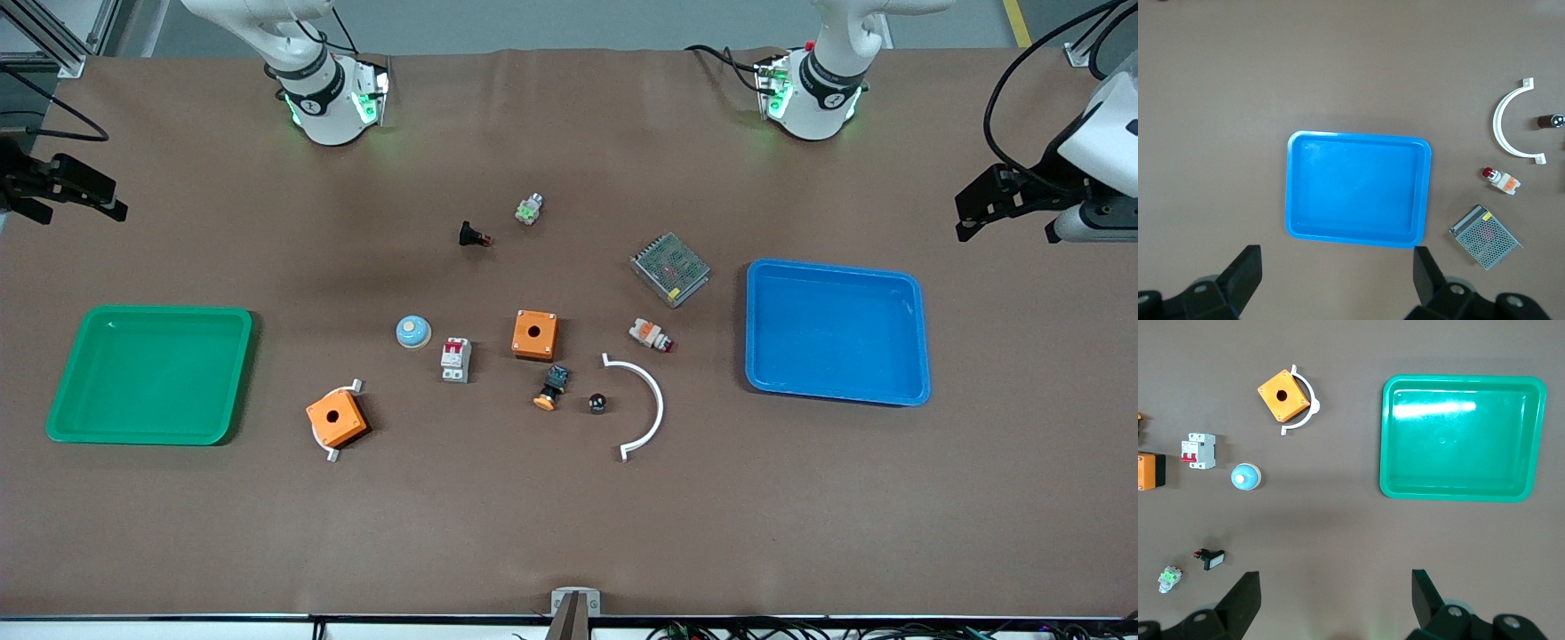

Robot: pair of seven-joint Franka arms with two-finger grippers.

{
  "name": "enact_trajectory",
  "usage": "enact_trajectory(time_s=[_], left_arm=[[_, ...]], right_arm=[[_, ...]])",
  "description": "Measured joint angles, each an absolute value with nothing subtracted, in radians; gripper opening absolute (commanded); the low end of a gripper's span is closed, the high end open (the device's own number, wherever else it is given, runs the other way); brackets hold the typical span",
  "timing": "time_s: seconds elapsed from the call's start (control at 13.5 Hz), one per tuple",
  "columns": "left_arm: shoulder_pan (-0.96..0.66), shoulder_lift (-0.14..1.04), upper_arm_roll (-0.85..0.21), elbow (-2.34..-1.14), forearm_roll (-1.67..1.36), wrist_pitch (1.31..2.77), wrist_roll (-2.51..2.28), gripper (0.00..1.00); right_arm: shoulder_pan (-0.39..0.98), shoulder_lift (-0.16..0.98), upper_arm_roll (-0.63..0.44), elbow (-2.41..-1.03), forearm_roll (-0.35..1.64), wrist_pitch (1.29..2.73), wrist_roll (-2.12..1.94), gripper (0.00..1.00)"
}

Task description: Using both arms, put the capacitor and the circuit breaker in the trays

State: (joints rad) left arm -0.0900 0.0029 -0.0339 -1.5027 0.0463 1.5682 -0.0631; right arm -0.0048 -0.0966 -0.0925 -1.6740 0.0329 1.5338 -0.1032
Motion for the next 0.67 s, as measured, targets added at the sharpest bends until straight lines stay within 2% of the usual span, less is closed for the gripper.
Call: enact_trajectory(time_s=[0.44,0.67], left_arm=[[-0.106,0.030,-0.042,-1.515,0.046,1.546,-0.063,1.00],[-0.145,0.127,-0.094,-1.530,0.040,1.549,-0.065,1.00]], right_arm=[[-0.005,-0.097,-0.090,-1.674,0.033,1.533,-0.103,1.00],[0.002,-0.096,-0.087,-1.677,0.036,1.536,-0.105,1.00]])
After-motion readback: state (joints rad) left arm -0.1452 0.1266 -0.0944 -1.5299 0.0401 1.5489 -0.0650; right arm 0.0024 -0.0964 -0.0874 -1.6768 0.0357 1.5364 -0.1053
